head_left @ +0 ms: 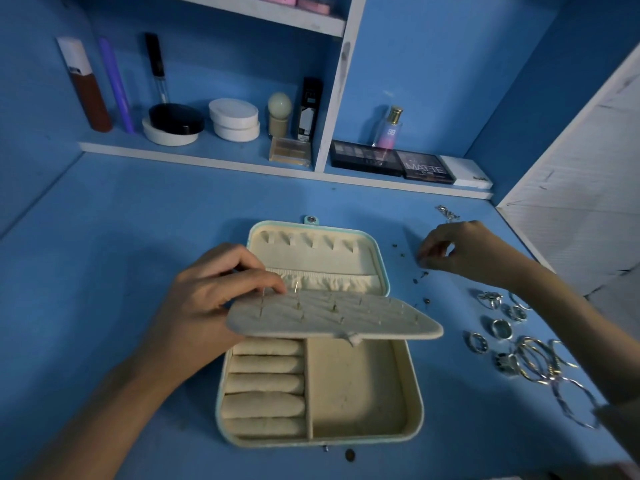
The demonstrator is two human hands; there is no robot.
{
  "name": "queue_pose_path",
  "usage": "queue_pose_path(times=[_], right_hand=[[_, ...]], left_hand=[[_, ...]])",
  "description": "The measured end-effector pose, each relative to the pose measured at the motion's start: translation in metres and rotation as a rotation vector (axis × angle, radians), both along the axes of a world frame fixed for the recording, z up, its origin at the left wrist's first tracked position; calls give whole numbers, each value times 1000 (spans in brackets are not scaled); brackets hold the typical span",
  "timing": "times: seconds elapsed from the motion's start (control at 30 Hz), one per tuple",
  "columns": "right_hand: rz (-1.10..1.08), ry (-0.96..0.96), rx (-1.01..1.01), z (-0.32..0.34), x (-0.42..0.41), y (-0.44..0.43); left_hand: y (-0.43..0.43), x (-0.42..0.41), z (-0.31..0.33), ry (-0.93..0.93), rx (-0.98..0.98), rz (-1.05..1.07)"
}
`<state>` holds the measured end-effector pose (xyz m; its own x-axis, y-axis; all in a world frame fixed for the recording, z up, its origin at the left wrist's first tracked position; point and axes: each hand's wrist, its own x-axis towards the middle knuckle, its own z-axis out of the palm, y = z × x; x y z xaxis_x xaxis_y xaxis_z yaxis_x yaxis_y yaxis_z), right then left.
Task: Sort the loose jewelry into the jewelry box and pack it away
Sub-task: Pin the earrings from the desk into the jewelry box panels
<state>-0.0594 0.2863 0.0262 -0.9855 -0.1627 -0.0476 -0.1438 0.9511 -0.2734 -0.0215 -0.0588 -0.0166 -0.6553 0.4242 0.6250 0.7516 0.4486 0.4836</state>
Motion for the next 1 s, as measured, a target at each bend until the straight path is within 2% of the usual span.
queue_pose_path(times=[0.37, 0.57, 1.0], right_hand=[[-31, 44, -103, -7, 1, 4], [-93, 84, -86, -9, 1, 7], [-54, 149, -92, -12, 4, 7]], left_hand=[[0, -1, 1, 7, -9, -7], [0, -1, 0, 5, -10, -4], [-1, -2, -1, 0, -9, -15]])
